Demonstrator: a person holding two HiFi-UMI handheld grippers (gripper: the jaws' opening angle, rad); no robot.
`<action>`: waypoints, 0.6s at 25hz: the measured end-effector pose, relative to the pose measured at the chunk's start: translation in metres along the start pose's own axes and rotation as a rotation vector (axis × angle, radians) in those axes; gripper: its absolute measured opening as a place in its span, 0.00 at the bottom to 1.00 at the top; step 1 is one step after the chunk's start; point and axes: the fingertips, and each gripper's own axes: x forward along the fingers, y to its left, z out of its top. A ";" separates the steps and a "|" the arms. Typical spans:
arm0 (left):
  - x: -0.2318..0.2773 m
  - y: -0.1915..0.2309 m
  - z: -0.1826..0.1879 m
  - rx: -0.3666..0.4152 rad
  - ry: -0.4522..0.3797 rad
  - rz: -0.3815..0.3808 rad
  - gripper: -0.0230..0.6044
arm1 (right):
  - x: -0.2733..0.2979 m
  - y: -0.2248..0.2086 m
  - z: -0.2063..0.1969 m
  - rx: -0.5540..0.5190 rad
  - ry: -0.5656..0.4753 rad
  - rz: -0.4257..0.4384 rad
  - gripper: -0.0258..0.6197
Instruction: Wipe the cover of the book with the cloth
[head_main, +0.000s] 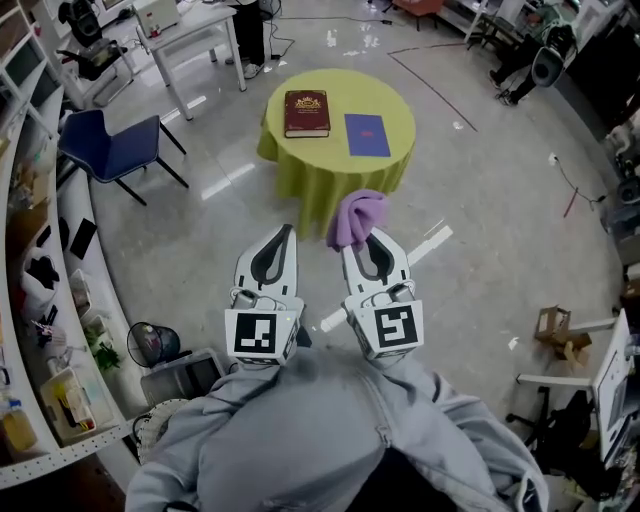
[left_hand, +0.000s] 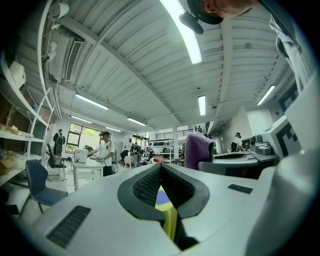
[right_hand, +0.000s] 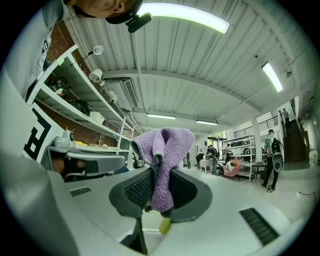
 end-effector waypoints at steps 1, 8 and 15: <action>0.010 0.009 -0.001 0.000 0.000 -0.003 0.07 | 0.012 -0.002 -0.002 0.002 0.009 -0.004 0.18; 0.070 0.061 -0.006 -0.014 0.010 -0.044 0.07 | 0.084 -0.019 -0.013 0.005 0.032 -0.054 0.18; 0.104 0.093 -0.010 -0.028 0.008 -0.094 0.07 | 0.122 -0.027 -0.017 -0.006 0.040 -0.104 0.18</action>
